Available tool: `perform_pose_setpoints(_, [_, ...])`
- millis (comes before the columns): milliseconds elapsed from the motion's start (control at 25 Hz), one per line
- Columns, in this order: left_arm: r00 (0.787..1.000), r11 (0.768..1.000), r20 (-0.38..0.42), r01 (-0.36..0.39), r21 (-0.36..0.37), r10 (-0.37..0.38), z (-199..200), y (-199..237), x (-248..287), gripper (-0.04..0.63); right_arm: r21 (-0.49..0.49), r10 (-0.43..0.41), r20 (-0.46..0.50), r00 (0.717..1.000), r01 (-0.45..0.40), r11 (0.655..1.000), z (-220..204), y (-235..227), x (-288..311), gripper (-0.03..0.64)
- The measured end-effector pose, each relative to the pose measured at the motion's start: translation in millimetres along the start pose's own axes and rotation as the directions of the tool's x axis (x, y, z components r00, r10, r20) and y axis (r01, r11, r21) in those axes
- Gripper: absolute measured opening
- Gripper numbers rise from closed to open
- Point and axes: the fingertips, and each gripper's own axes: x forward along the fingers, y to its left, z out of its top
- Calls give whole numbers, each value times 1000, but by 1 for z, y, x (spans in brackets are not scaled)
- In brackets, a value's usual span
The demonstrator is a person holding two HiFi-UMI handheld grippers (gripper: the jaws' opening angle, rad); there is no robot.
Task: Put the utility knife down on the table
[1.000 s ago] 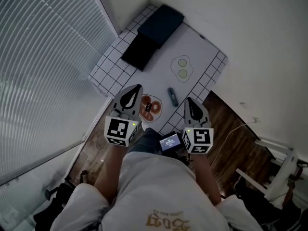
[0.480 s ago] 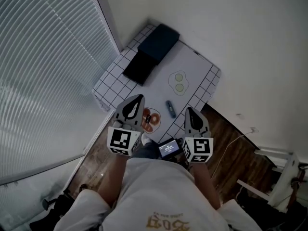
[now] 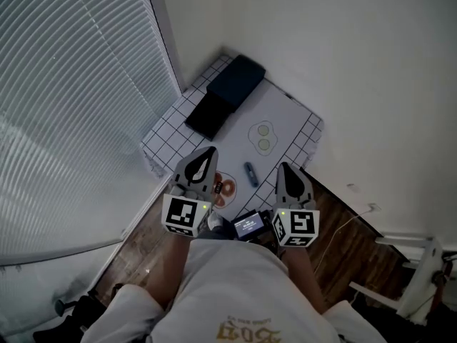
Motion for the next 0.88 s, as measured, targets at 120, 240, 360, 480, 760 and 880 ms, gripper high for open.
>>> perform_pose_setpoints(120, [1000,1000,5,8,7,-8,4,-5,-1,8,-12,2,7,1000,-2,1000,6,1,-1,8])
perform_pose_setpoints(240, [1000,1000,7,6,10,-6,6,-6,-2,8,-7,6,16,1000,-6,1000,9,2,-1,8])
perform_pose_setpoints(360, [1000,1000,5,-3,10,3,5,-4,-5,8,-8,11,18,1000,-11,1000,8,5,-1,8])
perform_pose_setpoints(480, [1000,1000,4,-6,10,6,4,-3,-7,8,-6,13,18,1000,-13,1000,8,6,-2,8])
perform_pose_setpoints(760, [1000,1000,7,-2,11,2,5,-5,-10,8,-7,13,26,1000,-13,1000,11,8,-4,8])
perform_pose_setpoints(880, [1000,1000,4,-4,8,4,2,-3,-12,8,-10,17,24,1000,-17,1000,11,10,-3,8])
